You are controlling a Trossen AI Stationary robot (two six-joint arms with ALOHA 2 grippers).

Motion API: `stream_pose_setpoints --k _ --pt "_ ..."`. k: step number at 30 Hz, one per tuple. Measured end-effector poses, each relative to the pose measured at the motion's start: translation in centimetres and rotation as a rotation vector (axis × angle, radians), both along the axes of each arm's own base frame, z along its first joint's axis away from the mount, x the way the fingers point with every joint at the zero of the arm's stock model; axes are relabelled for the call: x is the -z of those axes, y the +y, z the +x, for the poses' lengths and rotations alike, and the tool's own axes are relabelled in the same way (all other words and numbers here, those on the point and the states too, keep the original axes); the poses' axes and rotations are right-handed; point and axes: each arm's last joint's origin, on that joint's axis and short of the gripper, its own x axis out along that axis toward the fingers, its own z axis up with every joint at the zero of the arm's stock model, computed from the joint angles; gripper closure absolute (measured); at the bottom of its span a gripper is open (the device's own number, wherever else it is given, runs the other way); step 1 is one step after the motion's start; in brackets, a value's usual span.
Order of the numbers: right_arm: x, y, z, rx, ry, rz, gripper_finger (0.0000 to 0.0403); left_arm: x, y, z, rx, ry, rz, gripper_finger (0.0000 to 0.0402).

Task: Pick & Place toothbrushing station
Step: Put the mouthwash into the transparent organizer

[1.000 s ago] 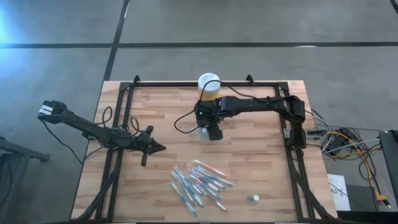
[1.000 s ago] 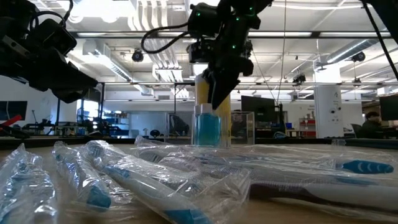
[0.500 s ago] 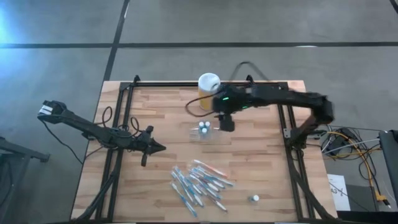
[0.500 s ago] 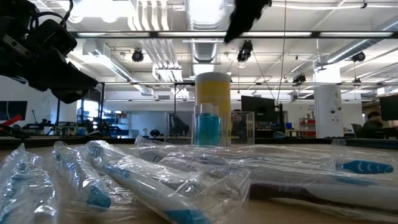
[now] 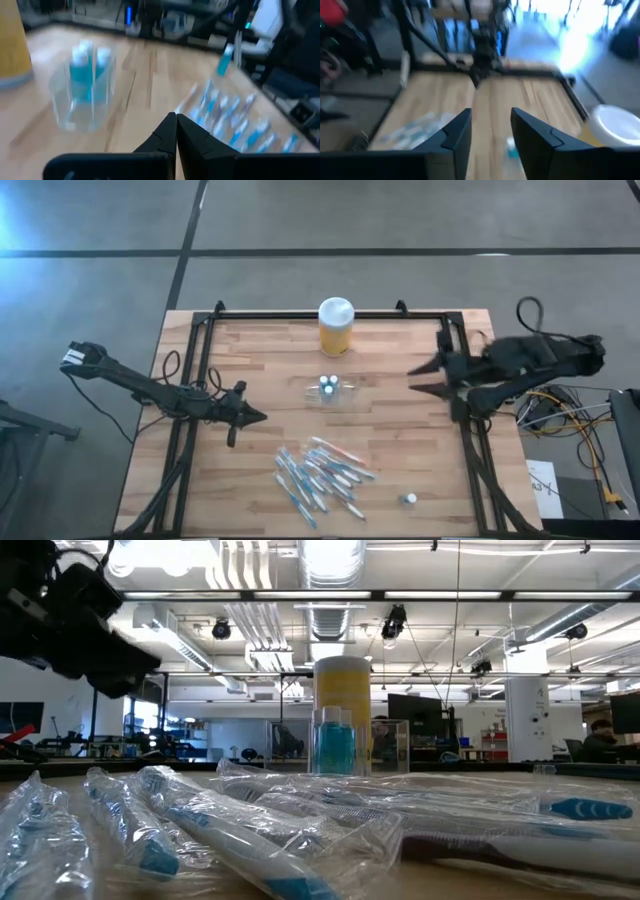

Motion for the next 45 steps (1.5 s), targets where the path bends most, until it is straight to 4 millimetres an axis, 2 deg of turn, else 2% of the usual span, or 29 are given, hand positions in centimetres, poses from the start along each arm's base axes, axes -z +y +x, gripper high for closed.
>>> stream_pose_setpoints --k 6,12,18,24,32,36,41,45 --pt "5.1 -0.8 -3.8 -0.008 -0.206 0.024 0.0323 -2.2 0.2 -0.2 -0.043 -0.165 0.060 0.0397" --pt "10.1 -1.4 -5.6 -0.020 -0.273 0.069 0.0357 -4.4 0.5 -0.8 -0.088 -0.269 0.184 0.0399" --pt "14.1 -1.6 -6.4 -0.050 -0.284 0.078 0.0370 -4.4 0.7 -1.3 -0.070 -0.183 0.279 0.0400" --pt "16.6 -1.7 -6.8 -0.081 -0.378 0.090 0.0371 -4.3 1.0 -2.2 -0.075 -0.221 0.284 0.0400" --pt "17.4 -1.3 -6.0 -0.099 -0.326 0.097 0.0372 -4.3 1.4 -3.2 -0.083 -0.269 0.257 0.0401" --pt "16.8 -1.3 -5.8 -0.093 -0.295 0.165 0.0371 -3.8 1.4 -3.4 -0.089 -0.236 0.220 0.0395" --pt "14.7 -1.0 -4.9 -0.018 -0.040 0.221 0.0372 -3.0 1.4 -3.4 -0.089 -0.187 0.191 0.0380" --pt "13.0 0.2 -2.4 -0.043 0.215 0.167 0.0372 -2.8 1.4 -3.3 -0.090 -0.167 0.155 0.0376"
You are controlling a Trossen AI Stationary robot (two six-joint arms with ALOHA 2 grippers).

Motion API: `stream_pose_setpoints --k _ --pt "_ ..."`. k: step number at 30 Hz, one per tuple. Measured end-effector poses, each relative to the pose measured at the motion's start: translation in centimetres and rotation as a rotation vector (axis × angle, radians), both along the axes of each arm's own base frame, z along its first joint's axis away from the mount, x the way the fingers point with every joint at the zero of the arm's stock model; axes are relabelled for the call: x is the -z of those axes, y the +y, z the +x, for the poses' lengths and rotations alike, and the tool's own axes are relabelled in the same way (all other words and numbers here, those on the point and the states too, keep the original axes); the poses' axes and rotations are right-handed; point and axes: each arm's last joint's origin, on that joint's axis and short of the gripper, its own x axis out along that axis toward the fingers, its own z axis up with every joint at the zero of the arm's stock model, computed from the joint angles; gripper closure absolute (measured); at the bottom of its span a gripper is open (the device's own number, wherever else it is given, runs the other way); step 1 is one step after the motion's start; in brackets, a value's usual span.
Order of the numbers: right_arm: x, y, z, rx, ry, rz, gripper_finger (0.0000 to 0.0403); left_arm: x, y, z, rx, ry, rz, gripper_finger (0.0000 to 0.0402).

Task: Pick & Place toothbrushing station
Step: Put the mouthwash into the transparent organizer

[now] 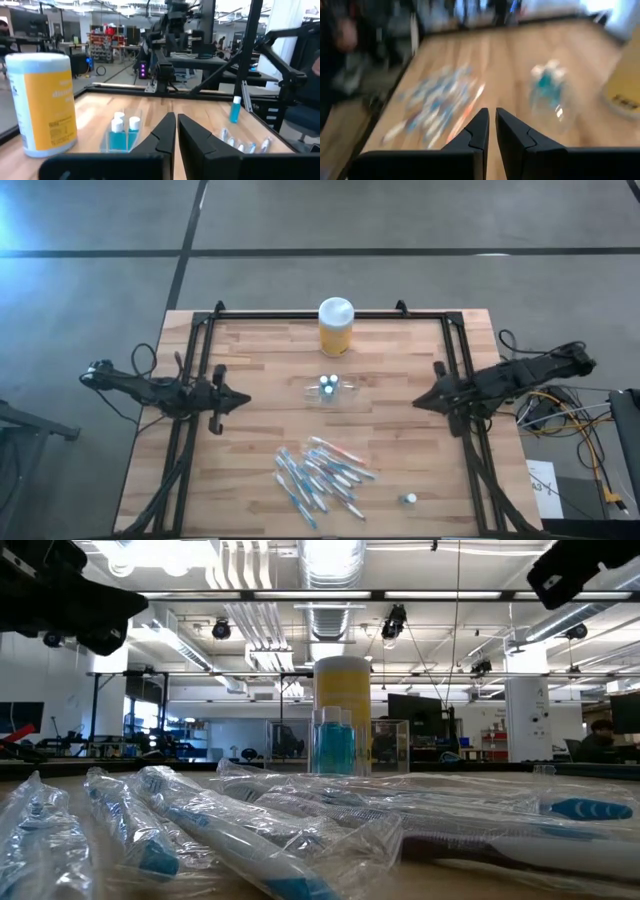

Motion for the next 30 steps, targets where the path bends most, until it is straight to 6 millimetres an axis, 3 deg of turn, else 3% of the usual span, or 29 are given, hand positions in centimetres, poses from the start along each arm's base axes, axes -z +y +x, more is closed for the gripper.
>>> stream_pose_setpoints --k 5,9,12,16,22,30 --pt "-2.2 2.8 4.4 -0.156 0.355 -0.087 0.0377 0.3 0.0 0.0 0.002 0.025 -0.038 0.0375" --pt "-4.0 4.4 7.7 -0.155 0.591 -0.109 0.0380 0.5 0.0 0.0 0.002 0.048 -0.048 0.0374" --pt "-4.2 6.3 10.2 -0.235 0.720 -0.073 0.0376 0.7 0.0 0.0 0.009 0.063 -0.072 0.0374" --pt "-3.5 10.4 12.6 -0.364 0.814 -0.140 0.0362 0.9 -0.2 0.0 0.058 0.092 -0.088 0.0374" --pt "-3.4 15.0 14.5 -0.393 0.858 -0.153 0.0309 1.1 -0.3 0.0 0.095 0.111 -0.122 0.0374" --pt "-1.6 18.8 13.3 -0.382 0.935 -0.154 0.0216 1.2 -0.3 0.0 0.108 0.120 -0.143 0.0374"
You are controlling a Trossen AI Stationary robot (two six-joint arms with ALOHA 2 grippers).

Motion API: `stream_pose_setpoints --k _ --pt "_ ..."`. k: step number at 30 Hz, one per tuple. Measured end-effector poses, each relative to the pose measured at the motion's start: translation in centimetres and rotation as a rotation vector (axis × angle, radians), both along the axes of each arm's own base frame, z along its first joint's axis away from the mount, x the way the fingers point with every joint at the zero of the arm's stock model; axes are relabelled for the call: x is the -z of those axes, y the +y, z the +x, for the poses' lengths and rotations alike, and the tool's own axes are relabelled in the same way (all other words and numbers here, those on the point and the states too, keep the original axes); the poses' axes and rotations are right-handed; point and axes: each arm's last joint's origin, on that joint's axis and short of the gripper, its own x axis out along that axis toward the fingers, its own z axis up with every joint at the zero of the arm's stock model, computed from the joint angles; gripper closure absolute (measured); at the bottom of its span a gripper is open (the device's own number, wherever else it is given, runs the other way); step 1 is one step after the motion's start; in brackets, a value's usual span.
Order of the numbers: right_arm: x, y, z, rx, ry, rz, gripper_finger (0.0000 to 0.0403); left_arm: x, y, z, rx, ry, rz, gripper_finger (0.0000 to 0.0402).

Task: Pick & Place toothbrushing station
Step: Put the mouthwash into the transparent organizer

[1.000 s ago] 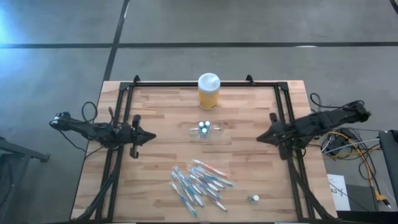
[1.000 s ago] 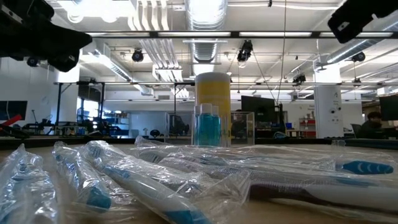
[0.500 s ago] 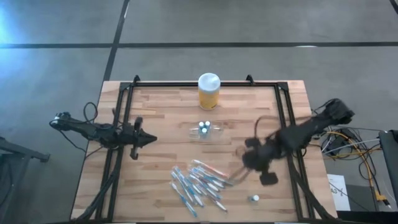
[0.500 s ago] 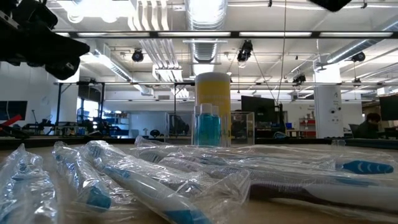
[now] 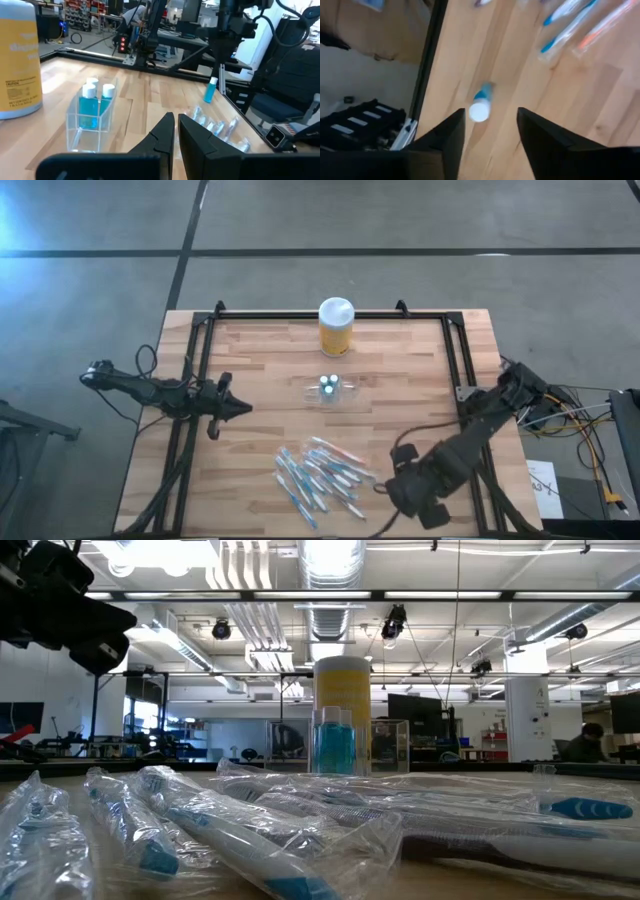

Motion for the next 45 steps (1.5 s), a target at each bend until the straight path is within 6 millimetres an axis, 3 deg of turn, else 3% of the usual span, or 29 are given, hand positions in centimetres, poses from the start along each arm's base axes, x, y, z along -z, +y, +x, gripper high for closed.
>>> stream_pose_setpoints --k 12,28,45 --pt "1.9 3.1 -2.2 -0.054 -0.091 -0.163 0.0156 0.2 -0.1 0.0 0.016 0.008 -0.006 0.0374" --pt "5.6 3.7 -2.0 -0.078 -0.051 -0.178 0.0174 0.3 -0.1 0.0 0.025 0.009 -0.007 0.0374" --pt "8.0 3.3 -2.4 -0.094 -0.037 -0.177 0.0180 0.3 -0.1 0.0 0.033 0.011 -0.009 0.0374"
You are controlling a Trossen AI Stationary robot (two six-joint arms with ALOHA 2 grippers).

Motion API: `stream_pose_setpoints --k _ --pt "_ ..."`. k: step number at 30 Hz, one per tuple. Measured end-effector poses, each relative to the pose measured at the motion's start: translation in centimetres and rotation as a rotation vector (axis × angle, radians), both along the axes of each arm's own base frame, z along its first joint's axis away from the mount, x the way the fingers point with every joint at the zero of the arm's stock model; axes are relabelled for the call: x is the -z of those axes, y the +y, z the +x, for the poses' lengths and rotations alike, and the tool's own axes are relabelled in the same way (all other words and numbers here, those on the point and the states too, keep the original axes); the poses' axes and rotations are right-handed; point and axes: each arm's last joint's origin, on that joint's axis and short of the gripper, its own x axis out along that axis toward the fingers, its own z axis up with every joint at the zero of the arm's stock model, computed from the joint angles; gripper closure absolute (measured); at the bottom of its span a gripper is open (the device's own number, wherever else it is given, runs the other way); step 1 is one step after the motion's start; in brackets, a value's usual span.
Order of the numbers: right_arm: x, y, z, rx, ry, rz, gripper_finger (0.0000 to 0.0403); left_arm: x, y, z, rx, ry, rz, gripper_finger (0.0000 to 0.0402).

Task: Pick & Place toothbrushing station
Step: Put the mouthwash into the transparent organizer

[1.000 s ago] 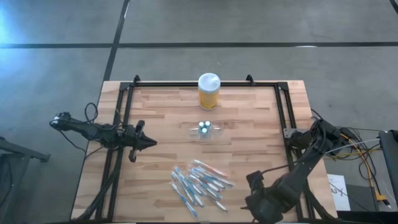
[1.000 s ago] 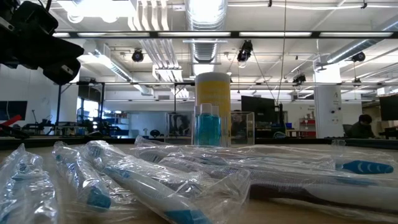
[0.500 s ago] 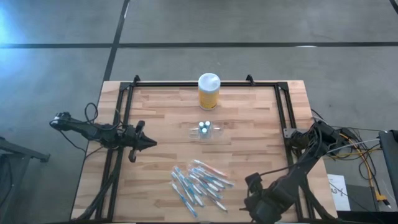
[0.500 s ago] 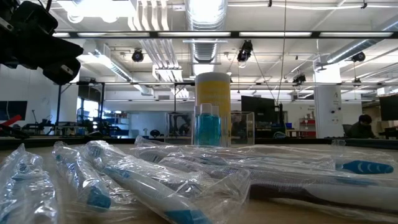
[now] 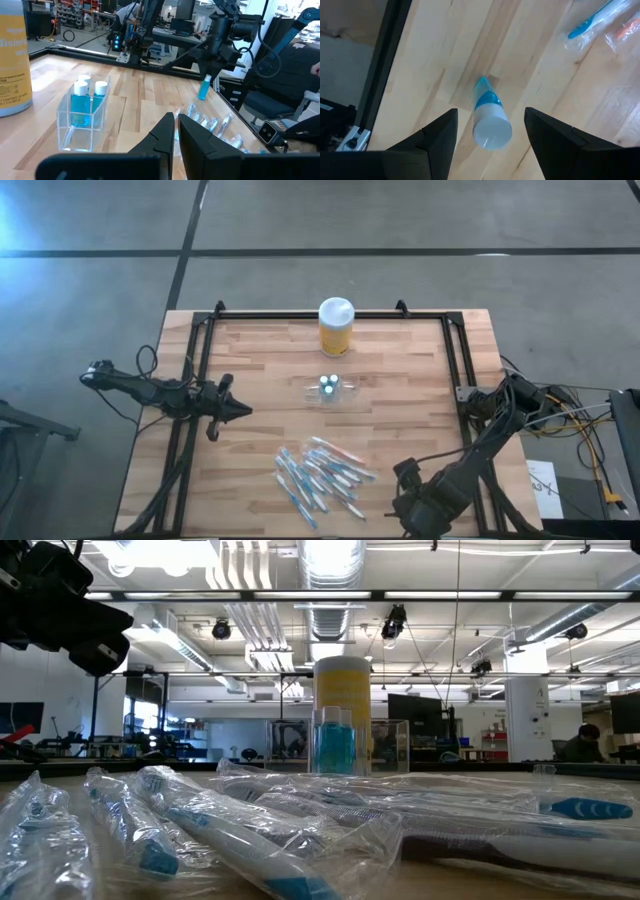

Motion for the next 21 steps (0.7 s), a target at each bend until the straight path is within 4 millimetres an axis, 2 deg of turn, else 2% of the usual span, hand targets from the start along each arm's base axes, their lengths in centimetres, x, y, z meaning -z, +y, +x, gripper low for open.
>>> stream_pose_setpoints --k 6,21 --pt "0.43 -0.14 -0.13 -0.013 0.008 -0.008 0.0200 0.02 0.00 0.00 0.000 0.001 0.000 0.0374" --pt "0.51 -0.08 -0.08 -0.022 0.000 -0.001 0.0279 0.05 0.00 0.00 0.000 0.002 0.001 0.0374"
